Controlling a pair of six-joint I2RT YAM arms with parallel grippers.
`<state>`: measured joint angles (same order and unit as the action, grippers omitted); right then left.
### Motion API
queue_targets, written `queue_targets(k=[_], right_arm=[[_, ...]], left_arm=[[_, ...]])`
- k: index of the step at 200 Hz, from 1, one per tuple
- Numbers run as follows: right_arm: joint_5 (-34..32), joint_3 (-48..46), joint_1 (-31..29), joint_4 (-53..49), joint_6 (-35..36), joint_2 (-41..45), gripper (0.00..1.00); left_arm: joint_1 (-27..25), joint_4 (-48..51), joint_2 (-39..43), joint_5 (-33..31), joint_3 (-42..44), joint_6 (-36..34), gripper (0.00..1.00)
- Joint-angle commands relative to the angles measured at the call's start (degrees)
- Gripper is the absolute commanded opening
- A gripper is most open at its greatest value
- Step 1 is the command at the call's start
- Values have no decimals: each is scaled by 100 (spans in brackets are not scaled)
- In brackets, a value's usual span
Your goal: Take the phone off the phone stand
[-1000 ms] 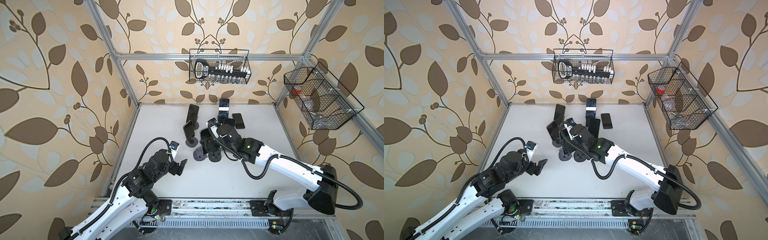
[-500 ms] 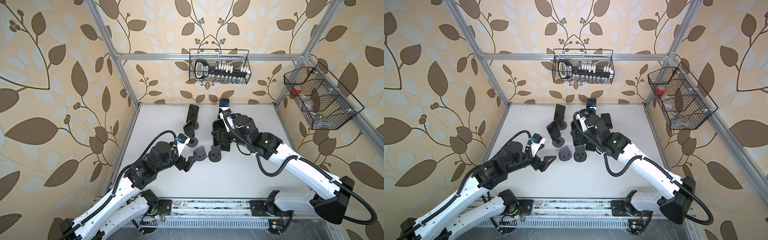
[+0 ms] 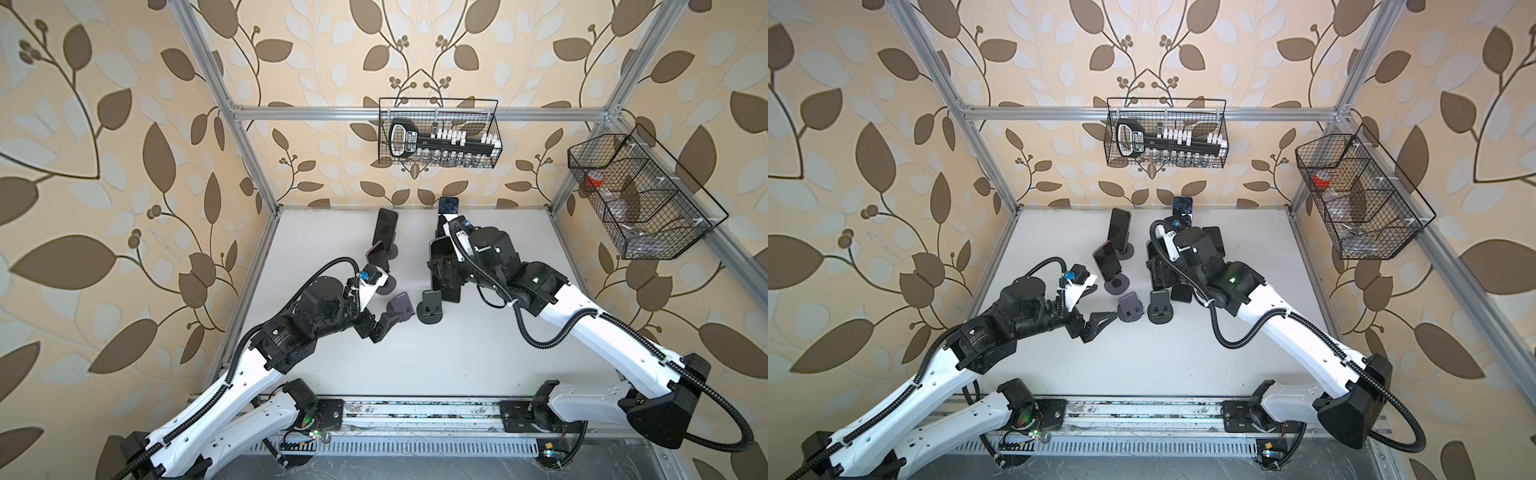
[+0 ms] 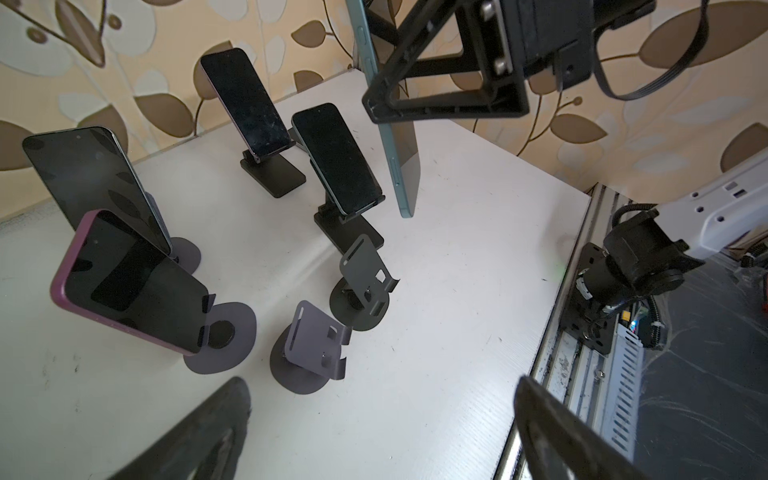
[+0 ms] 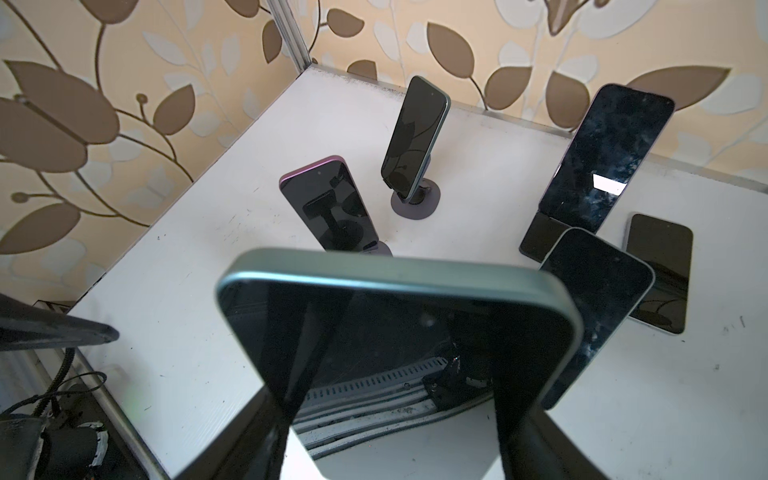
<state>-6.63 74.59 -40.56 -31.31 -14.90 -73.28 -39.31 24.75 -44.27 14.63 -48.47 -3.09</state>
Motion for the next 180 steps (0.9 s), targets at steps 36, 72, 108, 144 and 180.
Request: queue_targets(k=[36,72,108,144,180], right_arm=[[146,404,415,55,314,-70,60],[242,497,615,-15,437,-181,59],[317,528,786,-13,488,-303,59],[308,607,967,-7,462,-532,58],[439,724,1095,24,426,-767,57]], left_arm=[[28,-546,-334,262,-406,-220,99],[29,-670,-626,286,-525,-269,99],[28,-940,-852,253,-515,-262,99],[29,-1224,-1048,53,-458,-462,99],[29,-1503,-1260,15,-444,-663,99]])
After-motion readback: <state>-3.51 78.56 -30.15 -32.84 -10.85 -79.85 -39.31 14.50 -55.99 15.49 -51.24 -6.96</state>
